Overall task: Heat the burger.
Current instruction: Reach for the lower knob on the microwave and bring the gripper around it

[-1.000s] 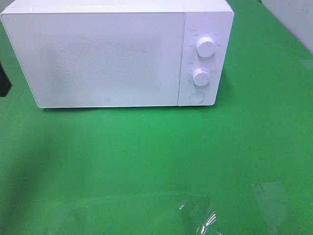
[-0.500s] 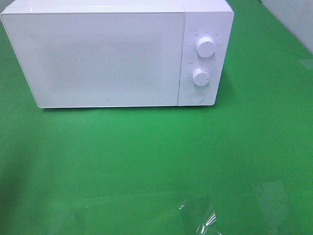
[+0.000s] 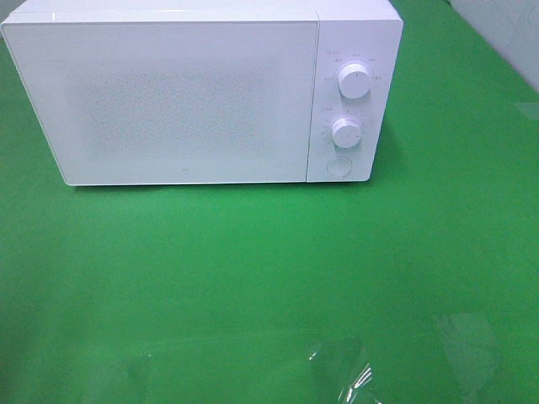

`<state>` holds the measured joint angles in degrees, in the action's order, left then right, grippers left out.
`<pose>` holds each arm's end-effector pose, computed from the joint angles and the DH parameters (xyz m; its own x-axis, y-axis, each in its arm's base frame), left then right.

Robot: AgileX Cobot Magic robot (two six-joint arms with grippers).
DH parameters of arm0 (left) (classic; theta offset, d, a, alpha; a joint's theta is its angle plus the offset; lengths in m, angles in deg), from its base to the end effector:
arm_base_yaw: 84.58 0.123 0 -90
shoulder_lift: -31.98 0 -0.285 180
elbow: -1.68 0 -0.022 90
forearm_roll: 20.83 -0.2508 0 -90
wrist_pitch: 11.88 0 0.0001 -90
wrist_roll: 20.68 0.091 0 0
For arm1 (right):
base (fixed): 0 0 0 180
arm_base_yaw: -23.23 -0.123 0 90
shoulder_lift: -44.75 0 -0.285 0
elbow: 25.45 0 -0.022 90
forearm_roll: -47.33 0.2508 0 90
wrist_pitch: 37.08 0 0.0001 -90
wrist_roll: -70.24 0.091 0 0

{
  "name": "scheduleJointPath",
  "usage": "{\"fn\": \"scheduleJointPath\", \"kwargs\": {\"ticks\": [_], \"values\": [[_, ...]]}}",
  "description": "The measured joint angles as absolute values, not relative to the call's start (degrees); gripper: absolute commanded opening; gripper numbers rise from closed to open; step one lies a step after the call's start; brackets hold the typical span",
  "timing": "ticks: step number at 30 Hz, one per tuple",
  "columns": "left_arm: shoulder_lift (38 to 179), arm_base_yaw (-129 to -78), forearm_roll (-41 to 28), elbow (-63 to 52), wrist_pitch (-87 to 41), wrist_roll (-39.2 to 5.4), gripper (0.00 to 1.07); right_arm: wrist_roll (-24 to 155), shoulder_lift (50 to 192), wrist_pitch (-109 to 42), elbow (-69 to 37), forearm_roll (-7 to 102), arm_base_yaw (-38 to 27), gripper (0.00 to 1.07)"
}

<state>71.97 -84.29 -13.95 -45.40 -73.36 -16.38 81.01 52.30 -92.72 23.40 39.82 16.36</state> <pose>0.0784 -0.0092 0.2638 -0.8505 0.0131 -0.5258 0.0650 0.9946 -0.0804 -0.0007 -0.0100 0.2839 -0.3687 0.0692 -0.9270 0.0225 0.9976 0.0655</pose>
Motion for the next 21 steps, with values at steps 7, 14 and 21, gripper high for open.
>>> {"fn": "scheduleJointPath", "kwargs": {"ticks": [7, 14, 21], "values": [[61.48, -84.29, -14.30, -45.63, -73.36, -16.55, 0.98, 81.01, 52.30, -92.72, 23.40, 39.82, 16.36, 0.76], [51.17, -84.29, -14.30, -45.63, -73.36, -16.67, 0.98, 81.01, 52.30, -92.72, 23.40, 39.82, 16.36, 0.76], [43.21, -84.29, -14.30, -45.63, -73.36, -16.67, 0.98, 81.01, 52.30, -92.72, 23.40, 39.82, 16.36, 0.76]]}}
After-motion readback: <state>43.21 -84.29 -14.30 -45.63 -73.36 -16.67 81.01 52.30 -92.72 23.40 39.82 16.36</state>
